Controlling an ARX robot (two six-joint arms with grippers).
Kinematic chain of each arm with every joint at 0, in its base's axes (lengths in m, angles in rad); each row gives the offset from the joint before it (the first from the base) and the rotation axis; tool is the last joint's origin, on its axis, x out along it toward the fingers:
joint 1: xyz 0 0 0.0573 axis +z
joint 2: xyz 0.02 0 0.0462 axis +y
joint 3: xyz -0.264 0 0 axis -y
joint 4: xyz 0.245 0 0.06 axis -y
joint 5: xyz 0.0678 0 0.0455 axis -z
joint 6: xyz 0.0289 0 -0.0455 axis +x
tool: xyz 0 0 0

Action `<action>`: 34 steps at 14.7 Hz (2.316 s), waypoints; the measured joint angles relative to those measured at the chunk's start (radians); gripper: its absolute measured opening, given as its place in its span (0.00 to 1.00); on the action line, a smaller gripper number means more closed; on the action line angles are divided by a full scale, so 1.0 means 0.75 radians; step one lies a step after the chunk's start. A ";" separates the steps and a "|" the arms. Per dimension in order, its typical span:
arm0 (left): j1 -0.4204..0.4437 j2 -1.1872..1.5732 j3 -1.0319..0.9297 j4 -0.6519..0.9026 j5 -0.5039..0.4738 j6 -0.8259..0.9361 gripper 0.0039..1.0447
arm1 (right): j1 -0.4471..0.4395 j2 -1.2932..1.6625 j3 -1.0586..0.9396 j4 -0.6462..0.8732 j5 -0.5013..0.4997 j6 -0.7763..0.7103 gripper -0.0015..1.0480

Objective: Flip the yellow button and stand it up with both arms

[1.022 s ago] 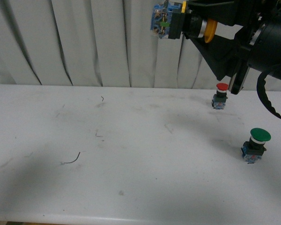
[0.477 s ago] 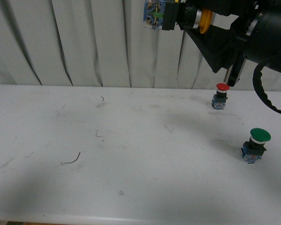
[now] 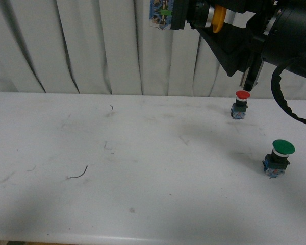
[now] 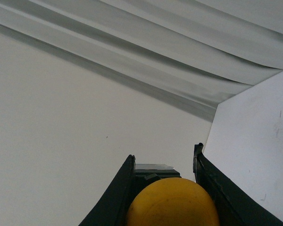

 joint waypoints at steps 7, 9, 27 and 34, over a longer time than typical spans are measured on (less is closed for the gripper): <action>0.000 -0.187 0.000 -0.195 0.000 0.000 0.01 | -0.001 0.000 0.000 0.001 -0.001 -0.004 0.33; 0.000 -0.396 0.009 -0.400 -0.002 0.000 0.01 | -0.002 0.000 0.000 -0.002 -0.003 -0.004 0.33; 0.000 -0.396 0.001 -0.421 -0.001 0.002 0.94 | -0.467 0.074 0.453 -1.396 0.518 -2.183 0.33; 0.000 -0.396 0.001 -0.421 -0.001 0.002 0.94 | -0.400 0.495 1.019 -1.847 0.604 -2.086 0.33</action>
